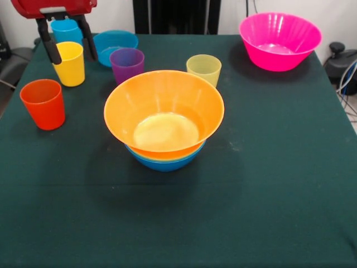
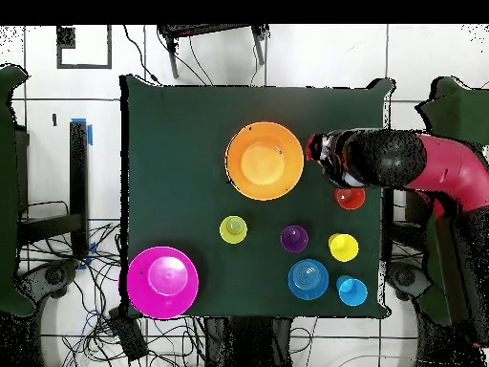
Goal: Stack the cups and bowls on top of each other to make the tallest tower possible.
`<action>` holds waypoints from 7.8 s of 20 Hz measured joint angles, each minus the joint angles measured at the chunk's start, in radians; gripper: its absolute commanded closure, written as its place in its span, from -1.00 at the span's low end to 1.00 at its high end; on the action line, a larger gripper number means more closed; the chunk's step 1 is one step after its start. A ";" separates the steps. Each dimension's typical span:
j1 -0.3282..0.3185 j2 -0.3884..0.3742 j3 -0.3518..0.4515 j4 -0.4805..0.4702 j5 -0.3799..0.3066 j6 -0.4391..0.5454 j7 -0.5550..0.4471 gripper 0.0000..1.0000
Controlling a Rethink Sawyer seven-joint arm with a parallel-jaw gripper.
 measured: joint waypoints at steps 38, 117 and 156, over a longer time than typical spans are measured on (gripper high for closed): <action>-0.006 0.014 -0.015 0.009 -0.009 -0.007 0.000 -1.00; -0.125 0.219 -0.014 -0.037 -0.012 0.025 0.000 -1.00; -0.122 0.261 -0.015 -0.057 -0.024 0.026 0.000 -1.00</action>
